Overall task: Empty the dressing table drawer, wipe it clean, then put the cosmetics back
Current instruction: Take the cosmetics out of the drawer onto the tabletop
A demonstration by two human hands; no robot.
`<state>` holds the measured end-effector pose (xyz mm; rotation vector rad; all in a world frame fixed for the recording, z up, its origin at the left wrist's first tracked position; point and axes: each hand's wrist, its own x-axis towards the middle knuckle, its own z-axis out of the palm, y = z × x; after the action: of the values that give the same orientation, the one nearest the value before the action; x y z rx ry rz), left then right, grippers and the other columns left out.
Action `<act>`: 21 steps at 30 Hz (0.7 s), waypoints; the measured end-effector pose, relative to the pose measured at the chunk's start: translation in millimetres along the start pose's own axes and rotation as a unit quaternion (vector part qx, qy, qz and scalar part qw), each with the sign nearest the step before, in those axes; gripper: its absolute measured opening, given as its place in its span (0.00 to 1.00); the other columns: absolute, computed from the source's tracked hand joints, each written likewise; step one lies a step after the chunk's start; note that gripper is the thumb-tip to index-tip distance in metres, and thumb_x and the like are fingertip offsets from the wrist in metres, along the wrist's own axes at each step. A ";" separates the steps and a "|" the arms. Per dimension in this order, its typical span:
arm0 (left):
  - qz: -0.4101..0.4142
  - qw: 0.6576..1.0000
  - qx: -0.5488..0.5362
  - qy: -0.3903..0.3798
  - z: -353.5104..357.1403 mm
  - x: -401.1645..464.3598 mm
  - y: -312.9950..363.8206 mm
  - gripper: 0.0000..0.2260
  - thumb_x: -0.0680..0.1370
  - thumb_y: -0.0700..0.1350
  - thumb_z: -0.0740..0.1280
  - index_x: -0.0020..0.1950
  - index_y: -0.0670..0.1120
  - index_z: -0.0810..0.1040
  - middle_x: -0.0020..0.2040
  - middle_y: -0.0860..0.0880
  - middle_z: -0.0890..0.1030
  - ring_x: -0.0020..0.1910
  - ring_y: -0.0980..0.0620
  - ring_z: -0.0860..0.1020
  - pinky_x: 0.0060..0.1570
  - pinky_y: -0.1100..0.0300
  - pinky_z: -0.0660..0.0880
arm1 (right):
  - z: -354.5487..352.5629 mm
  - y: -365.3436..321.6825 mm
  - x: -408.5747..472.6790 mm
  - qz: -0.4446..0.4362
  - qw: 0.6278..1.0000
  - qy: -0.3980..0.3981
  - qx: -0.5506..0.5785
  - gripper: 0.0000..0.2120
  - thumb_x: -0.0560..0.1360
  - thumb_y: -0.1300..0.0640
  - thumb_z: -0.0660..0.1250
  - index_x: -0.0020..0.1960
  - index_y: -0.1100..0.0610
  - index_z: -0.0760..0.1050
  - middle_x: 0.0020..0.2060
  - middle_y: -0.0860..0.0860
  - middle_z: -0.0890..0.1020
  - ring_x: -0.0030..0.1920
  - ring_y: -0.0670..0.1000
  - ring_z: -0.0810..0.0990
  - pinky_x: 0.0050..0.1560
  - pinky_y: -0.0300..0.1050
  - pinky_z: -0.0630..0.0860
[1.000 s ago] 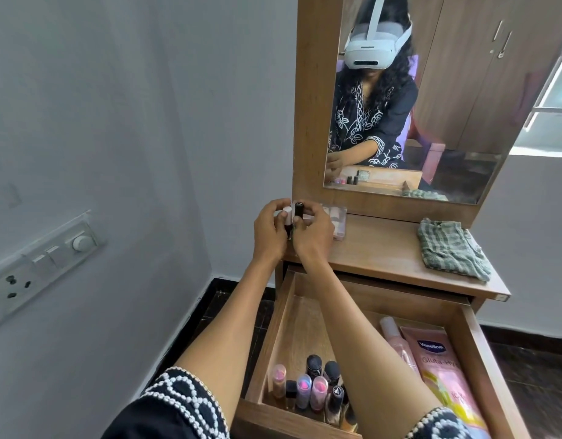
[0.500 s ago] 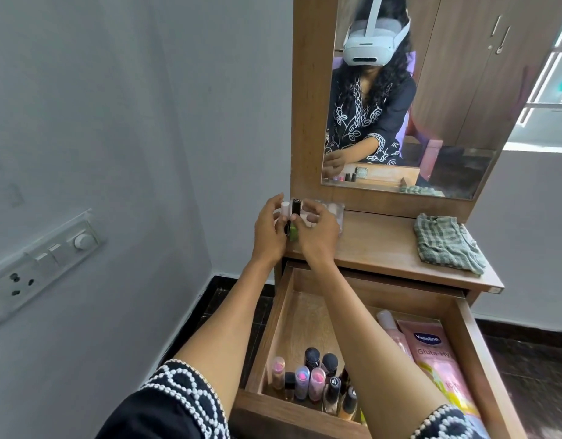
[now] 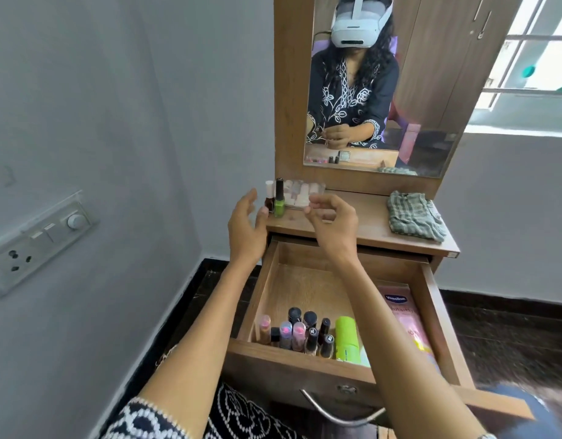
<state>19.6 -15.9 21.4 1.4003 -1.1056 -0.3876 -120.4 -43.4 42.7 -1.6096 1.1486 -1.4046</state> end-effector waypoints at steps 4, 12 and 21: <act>0.002 0.994 0.044 -0.097 -13.8 -53.0 8.7 0.13 0.78 0.43 0.65 0.63 0.46 0.76 0.62 0.51 0.77 0.61 0.59 0.70 0.63 0.59 0.67 | -22.4 9.4 -31.3 0.013 0.994 -0.111 -0.023 0.07 0.74 0.64 0.69 0.48 0.54 0.78 0.35 0.42 0.79 0.31 0.34 0.76 0.35 0.29 0.71; -0.021 0.966 0.168 -0.198 -13.8 -101.5 5.8 0.15 0.76 0.43 0.67 0.63 0.50 0.77 0.64 0.50 0.76 0.63 0.52 0.73 0.64 0.56 0.70 | -40.0 27.3 -78.3 0.024 0.974 -0.187 -0.128 0.06 0.71 0.59 0.72 0.48 0.53 0.80 0.39 0.43 0.80 0.38 0.43 0.77 0.39 0.30 0.73; -0.060 0.908 0.299 -0.286 -7.6 -109.5 6.0 0.09 0.77 0.47 0.67 0.55 0.49 0.81 0.55 0.47 0.80 0.50 0.49 0.79 0.51 0.54 0.75 | -37.6 47.1 -92.9 0.083 0.947 -0.225 -0.216 0.07 0.65 0.53 0.78 0.40 0.50 0.80 0.37 0.46 0.82 0.39 0.48 0.82 0.38 0.41 0.76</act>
<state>-29.7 76.0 -13.5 1.9697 -1.7191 -0.6056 -167.1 27.9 -28.0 -1.9480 1.3252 -0.6475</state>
